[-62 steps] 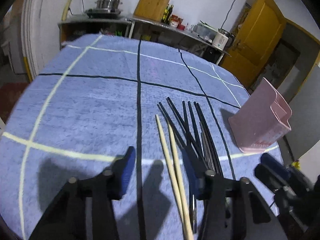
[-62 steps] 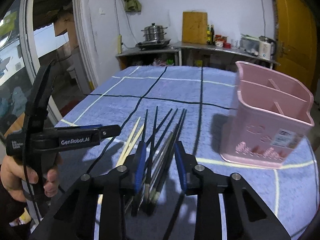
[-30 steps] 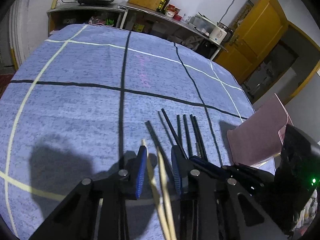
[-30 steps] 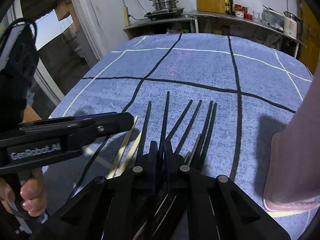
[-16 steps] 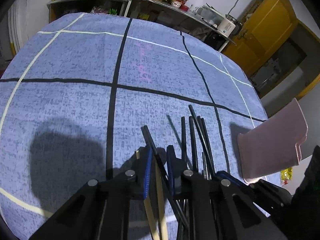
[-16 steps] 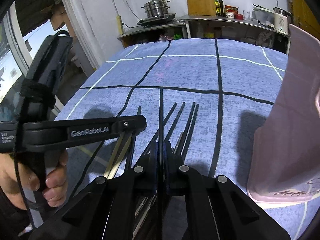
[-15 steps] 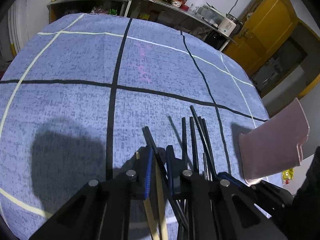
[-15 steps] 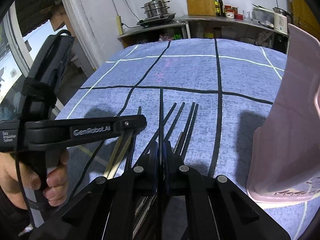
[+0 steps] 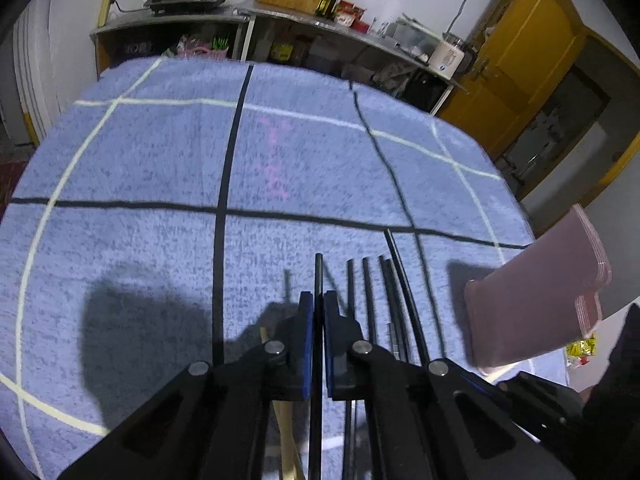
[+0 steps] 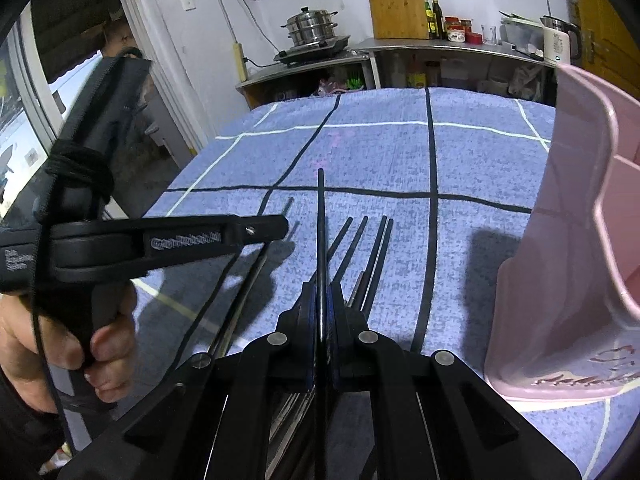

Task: Organize utensils
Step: 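Grasp black chopsticks with the right gripper while the left gripper grasps black chopsticks too, then lift and carry the black chopsticks in both grippers over the pink basket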

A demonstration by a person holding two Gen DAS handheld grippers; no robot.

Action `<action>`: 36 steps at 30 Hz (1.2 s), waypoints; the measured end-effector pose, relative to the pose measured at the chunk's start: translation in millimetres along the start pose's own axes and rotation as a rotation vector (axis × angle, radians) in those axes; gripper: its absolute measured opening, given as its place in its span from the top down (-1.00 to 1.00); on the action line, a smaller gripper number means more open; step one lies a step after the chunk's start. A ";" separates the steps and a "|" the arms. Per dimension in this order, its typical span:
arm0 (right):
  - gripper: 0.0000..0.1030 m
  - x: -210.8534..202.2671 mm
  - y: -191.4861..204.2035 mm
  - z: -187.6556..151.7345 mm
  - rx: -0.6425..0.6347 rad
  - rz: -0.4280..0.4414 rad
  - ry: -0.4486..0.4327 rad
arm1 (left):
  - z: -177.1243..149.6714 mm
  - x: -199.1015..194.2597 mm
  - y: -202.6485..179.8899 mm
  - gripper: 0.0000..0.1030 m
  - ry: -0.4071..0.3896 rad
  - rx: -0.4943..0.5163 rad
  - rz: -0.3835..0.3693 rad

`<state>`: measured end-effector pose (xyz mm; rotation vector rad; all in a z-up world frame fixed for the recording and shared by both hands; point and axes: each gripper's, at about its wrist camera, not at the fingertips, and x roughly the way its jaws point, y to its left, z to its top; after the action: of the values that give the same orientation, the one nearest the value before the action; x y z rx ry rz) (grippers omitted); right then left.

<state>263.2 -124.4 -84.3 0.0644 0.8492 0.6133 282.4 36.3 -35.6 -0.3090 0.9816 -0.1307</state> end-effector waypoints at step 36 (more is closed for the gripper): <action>0.88 -173.7 1.1 -1.2 0.053 -0.073 -0.304 | -1.8 -187.8 -78.7 0.91 -0.258 0.200 -0.149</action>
<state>174.9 -216.0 34.0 0.1694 0.5707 0.4969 179.6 7.7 137.8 -0.2083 0.6827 -0.3151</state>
